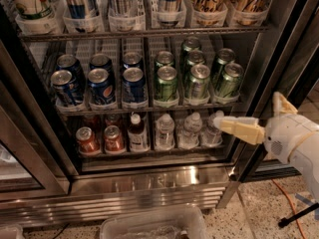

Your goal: Pick green can from middle shelf of fridge

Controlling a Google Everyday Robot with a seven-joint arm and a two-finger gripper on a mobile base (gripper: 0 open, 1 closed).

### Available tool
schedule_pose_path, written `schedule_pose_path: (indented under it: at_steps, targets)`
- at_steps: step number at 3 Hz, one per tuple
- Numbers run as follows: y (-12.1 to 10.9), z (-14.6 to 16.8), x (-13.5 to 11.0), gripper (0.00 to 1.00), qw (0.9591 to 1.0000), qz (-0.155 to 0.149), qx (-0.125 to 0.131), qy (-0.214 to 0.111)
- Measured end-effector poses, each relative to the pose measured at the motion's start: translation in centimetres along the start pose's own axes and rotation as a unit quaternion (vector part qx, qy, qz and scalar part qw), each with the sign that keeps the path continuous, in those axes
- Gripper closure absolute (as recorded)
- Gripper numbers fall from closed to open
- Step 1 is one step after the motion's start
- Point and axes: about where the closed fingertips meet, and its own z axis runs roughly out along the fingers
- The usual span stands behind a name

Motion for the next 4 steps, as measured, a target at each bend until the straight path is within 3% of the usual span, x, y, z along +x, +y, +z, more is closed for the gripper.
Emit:
schedule_pose_path:
  at_steps: [1,3,4]
  targets:
    - [-2.1,1.9,1.3,0.0,0.998,0.022,0.049,-0.033]
    - [-1.0,2.4,1.0,0.0,0.9975,0.032,0.048,-0.041]
    - [-0.2,2.4,2.3,0.0,0.9963,0.037,0.063,-0.047]
